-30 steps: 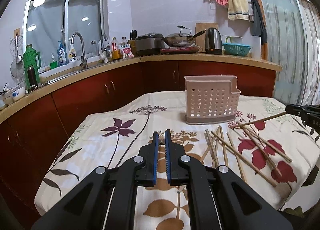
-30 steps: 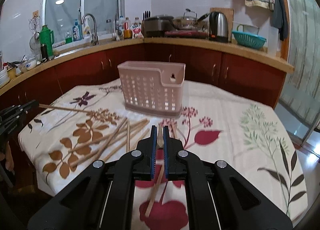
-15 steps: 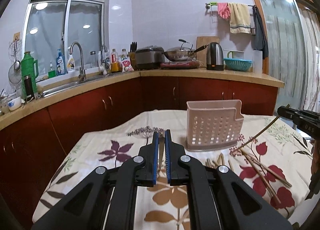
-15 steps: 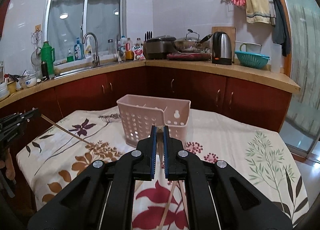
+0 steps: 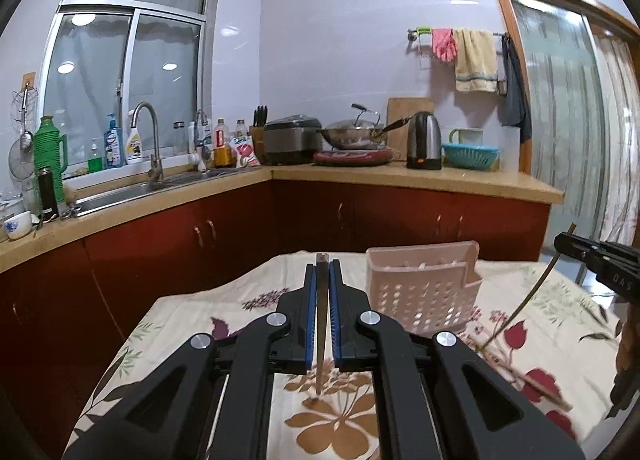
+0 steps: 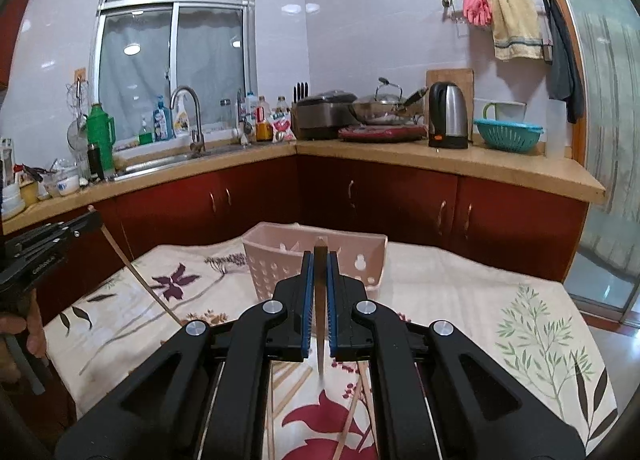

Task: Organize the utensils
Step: 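Lift both held chopsticks and carry them over the pink caddy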

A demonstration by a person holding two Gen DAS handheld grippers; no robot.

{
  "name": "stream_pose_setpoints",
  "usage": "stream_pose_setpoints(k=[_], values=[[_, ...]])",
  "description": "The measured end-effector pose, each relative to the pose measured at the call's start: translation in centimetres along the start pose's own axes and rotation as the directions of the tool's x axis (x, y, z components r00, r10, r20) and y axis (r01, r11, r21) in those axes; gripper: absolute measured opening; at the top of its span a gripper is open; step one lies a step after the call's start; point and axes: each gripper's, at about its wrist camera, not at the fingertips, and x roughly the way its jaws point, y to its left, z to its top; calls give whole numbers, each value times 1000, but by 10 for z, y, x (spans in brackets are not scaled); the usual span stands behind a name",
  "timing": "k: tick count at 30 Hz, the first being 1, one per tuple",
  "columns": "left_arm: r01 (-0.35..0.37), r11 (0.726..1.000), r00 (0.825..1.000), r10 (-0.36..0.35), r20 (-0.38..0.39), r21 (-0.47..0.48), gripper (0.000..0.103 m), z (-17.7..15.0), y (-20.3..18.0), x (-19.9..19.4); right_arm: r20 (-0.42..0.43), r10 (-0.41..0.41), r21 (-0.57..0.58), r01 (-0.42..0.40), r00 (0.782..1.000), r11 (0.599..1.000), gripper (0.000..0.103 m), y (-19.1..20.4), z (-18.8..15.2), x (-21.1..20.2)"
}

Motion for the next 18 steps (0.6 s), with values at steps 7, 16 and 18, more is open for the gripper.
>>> stream_pose_setpoints(k=[7, 16, 18], values=[[64, 998, 995, -63, 79, -8, 7, 40, -5, -8, 76, 22, -3, -21, 997, 1000, 6, -7, 32, -10], [122, 991, 977, -129, 172, 47, 7, 88, -29, 0, 202, 10, -30, -4, 979, 1000, 6, -23, 75, -4], [132, 990, 973, -139, 184, 53, 7, 95, -33, 4, 223, 4, -40, 5, 975, 999, 6, -27, 84, 3]])
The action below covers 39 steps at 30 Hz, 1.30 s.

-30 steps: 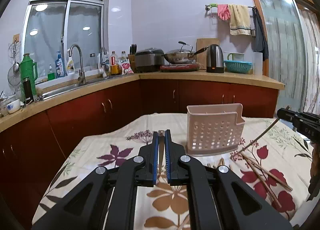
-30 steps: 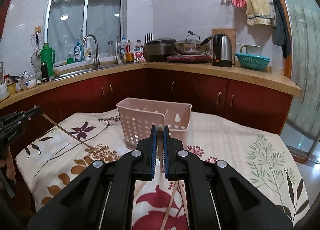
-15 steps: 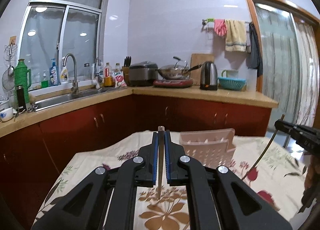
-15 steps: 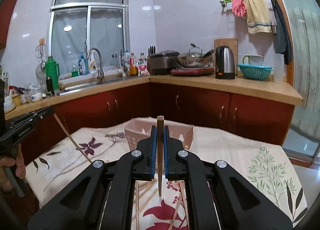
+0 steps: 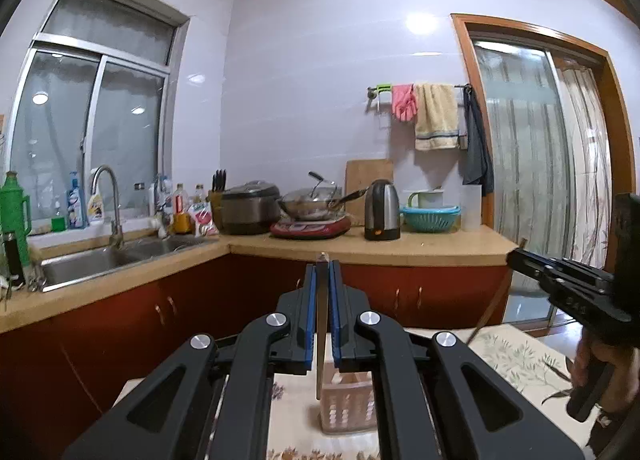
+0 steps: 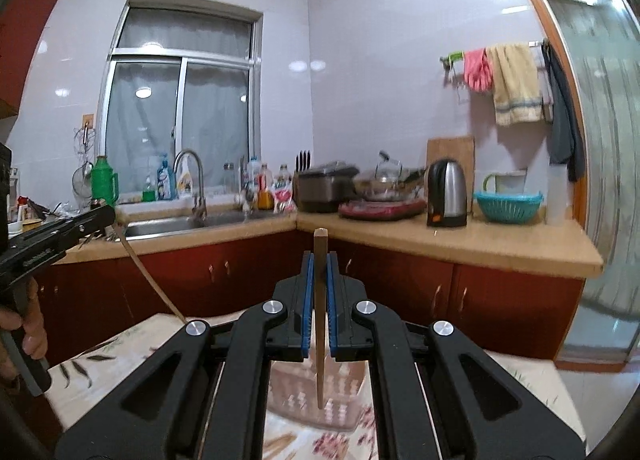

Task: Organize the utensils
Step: 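Lift both held chopsticks and carry them over the pink caddy, then drop the chopsticks into the caddy by opening both grippers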

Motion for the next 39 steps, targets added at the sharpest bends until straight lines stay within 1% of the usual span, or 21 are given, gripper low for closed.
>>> stream_pose_setpoints(k=[4, 8, 11, 15, 18, 21, 23, 25, 27, 28, 31, 33, 36, 39], values=[[19, 1000, 1000, -19, 9, -8, 7, 7, -3, 15, 25, -8, -2, 8, 1000, 1000, 6, -12, 7, 23], [26, 1000, 1000, -26, -2, -17, 7, 5, -5, 37, 14, -9, 12, 9, 1000, 1000, 6, -22, -2, 47], [29, 999, 999, -30, -34, -29, 7, -7, -6, 53, -20, -6, 33, 7, 1000, 999, 6, -27, -16, 64], [18, 999, 996, -22, -84, -42, 7, -32, -4, 74, -83, 1, 59, 4, 997, 998, 6, -32, -43, 81], [16, 998, 988, -26, -153, -68, 7, -58, 0, 91, -128, 4, 72, 6, 992, 997, 6, -33, -61, 90], [22, 996, 978, -39, -203, -86, 7, -74, 4, 101, -167, 5, 85, 9, 986, 996, 7, -33, -74, 94], [17, 996, 973, -38, -227, -93, 15, -83, 6, 102, -179, -1, 96, 19, 984, 995, 8, -35, -79, 93], [5, 995, 973, -28, -231, -98, 40, -86, 8, 100, -184, -12, 94, 30, 983, 995, 16, -34, -81, 91], [-4, 994, 974, -21, -227, -107, 50, -86, 10, 94, -178, -31, 94, 48, 984, 994, 42, -35, -81, 85], [-12, 994, 974, -12, -228, -106, 55, -86, 11, 89, -174, -36, 94, 53, 984, 994, 44, -35, -80, 82], [-28, 995, 974, 6, -226, -92, 63, -86, 11, 78, -163, -61, 78, 74, 985, 994, 52, -34, -76, 69], [-36, 996, 974, 18, -228, -79, 65, -88, 11, 71, -157, -72, 77, 85, 985, 993, 60, -35, -73, 61], [-51, 997, 972, 35, -230, -64, 69, -90, 10, 54, -153, -82, 76, 94, 985, 993, 63, -35, -71, 48], [-56, 996, 970, 39, -240, -63, 69, -94, 9, 43, -153, -91, 79, 104, 984, 991, 63, -34, -72, 31]])
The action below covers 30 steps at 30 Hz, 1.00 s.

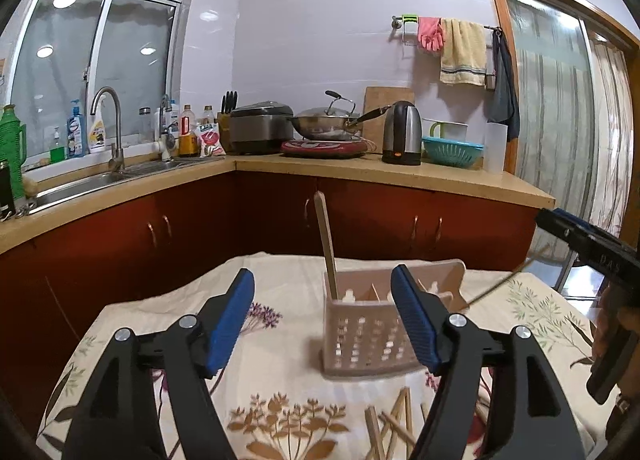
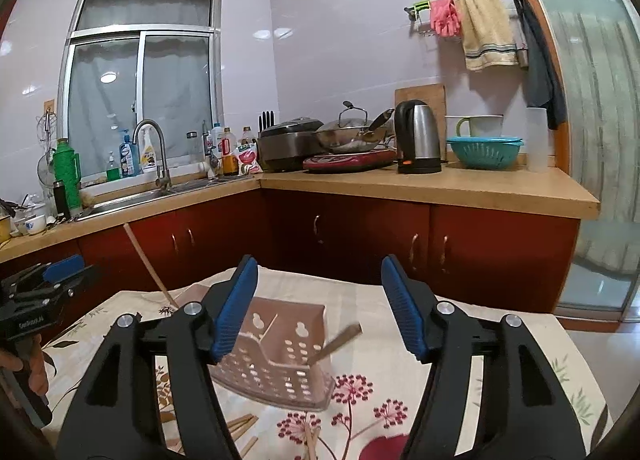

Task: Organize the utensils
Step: 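Drop the chopsticks into the caddy by opening both grippers, then lower the left gripper onto another chopstick and close on it while the right gripper grasps one too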

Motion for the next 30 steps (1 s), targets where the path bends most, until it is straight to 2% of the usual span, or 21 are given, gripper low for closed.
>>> stream_pose_setpoints(k=[7, 13, 20, 30], values=[[-34, 999, 999, 34, -19, 25, 69, -30, -11, -34, -35, -25, -13, 24, 999, 1000, 63, 2, -30, -41], [-36, 999, 995, 38, -90, 22, 69, -71, -18, -49, -114, -44, 7, 45, 993, 999, 62, -2, -81, -70], [-51, 997, 982, 59, -177, 49, 67, -120, -21, -59, -203, -62, 7, 65, 977, 998, 54, -4, -130, -88], [-19, 999, 973, 27, -231, 38, 57, -154, -37, -73, -294, -58, 14, 65, 954, 998, 44, -6, -177, -104]])
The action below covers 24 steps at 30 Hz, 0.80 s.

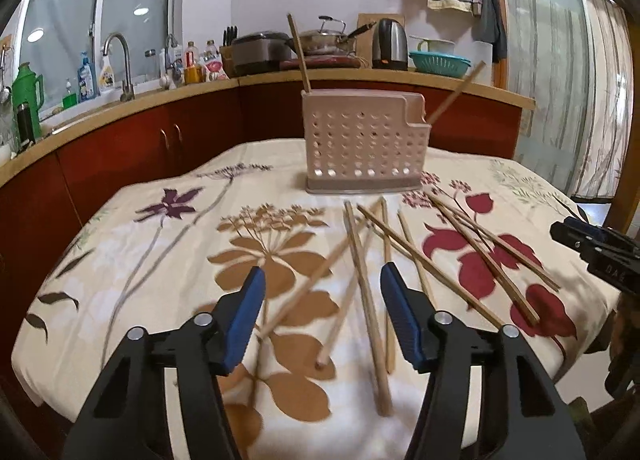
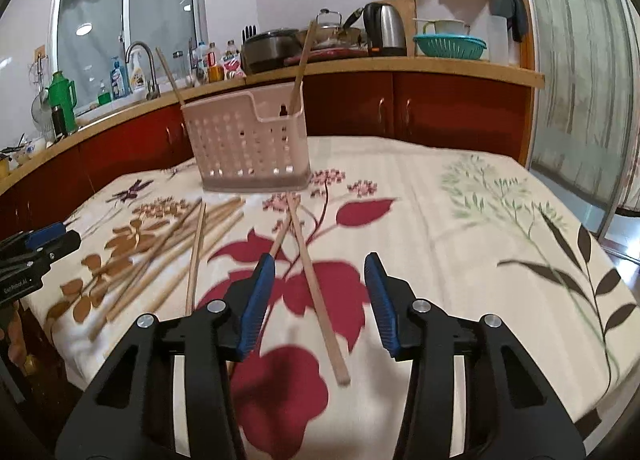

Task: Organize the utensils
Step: 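Lower the left gripper onto another chopstick and close on it while the right gripper grasps one too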

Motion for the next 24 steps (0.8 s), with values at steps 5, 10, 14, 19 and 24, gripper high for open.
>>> stream_pose_setpoints(k=[5, 10, 14, 19, 24], values=[[31, 999, 998, -30, -47, 14, 49, -16, -15, 0, -15, 10, 6, -10, 1000, 1000, 40, 0, -11, -4], [55, 998, 994, -52, -93, 26, 42, -32, -24, 2, -6, 20, 6, -20, 1000, 1000, 40, 2, -14, -11], [61, 997, 990, -56, -132, 39, 34, -42, -29, 5, 5, 25, 8, -25, 1000, 1000, 40, 3, -14, -15], [45, 999, 983, -39, -180, 29, 27, -52, -24, 8, 14, 27, 13, -28, 1000, 1000, 40, 2, -12, -17], [19, 1000, 981, -14, -191, 21, 19, -56, -18, 10, 11, 28, 12, -28, 1000, 1000, 40, 3, -12, -17]])
